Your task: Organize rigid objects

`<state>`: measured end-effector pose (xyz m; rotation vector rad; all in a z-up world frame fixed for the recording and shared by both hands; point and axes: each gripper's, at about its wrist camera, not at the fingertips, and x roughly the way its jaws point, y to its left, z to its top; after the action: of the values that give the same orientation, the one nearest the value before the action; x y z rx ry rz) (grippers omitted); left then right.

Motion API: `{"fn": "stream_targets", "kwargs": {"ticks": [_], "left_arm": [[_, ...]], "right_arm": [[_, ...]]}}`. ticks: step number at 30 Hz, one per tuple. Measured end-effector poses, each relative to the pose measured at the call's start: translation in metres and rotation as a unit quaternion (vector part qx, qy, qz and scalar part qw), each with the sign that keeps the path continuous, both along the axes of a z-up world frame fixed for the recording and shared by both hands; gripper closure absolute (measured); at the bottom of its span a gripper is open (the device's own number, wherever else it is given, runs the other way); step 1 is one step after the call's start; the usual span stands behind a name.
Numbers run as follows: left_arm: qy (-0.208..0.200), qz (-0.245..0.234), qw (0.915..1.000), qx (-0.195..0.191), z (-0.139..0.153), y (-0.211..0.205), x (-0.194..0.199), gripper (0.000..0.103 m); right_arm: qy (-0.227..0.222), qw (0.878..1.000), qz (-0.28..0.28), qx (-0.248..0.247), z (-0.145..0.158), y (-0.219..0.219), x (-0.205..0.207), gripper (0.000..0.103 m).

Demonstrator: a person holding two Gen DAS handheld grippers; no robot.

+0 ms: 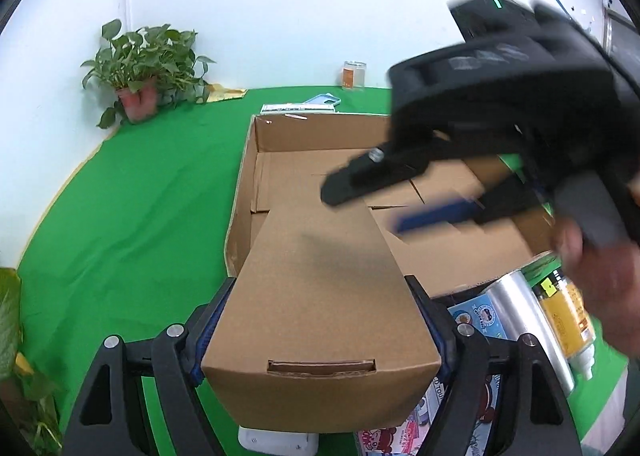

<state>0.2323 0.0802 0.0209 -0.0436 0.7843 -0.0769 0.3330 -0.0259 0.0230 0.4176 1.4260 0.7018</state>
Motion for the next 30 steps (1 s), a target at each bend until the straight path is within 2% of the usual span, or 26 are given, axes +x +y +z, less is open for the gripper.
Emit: {"fn": "stream_targets", "kwargs": {"ticks": [1,3,7,10,15,19,27,30], "left_arm": [[0.004,-0.001,1.0000,-0.006,0.000,0.009,0.004,0.026],[0.009,-0.007,0.9998,-0.013,0.002,0.013,-0.001,0.025],[0.043,-0.039,0.9957,-0.072,0.002,0.020,-0.001,0.016],[0.058,-0.055,0.9927,-0.090,0.003,0.021,0.000,0.012],[0.044,-0.051,0.9948,-0.076,0.005,0.017,-0.002,0.013],[0.013,-0.046,0.9964,-0.070,0.019,0.016,-0.002,0.013],[-0.043,-0.043,0.9973,-0.042,0.050,0.014,0.006,0.013],[-0.047,-0.042,0.9974,-0.037,0.053,0.021,0.027,0.013]], "right_arm": [[0.016,1.000,0.002,0.004,-0.006,-0.003,-0.007,0.017],[0.026,0.999,0.008,0.017,-0.013,-0.007,-0.016,0.017],[0.067,0.997,-0.003,0.050,-0.035,-0.006,-0.023,0.017],[0.059,0.997,-0.012,0.049,-0.037,-0.004,-0.019,0.018],[0.034,0.998,-0.012,0.047,-0.035,0.000,-0.017,0.019],[0.000,0.999,-0.006,0.046,-0.019,0.002,-0.017,0.020],[-0.044,0.996,-0.007,0.073,-0.001,0.002,0.015,0.020],[-0.068,0.995,0.003,0.070,0.006,0.009,0.028,0.021]]}}
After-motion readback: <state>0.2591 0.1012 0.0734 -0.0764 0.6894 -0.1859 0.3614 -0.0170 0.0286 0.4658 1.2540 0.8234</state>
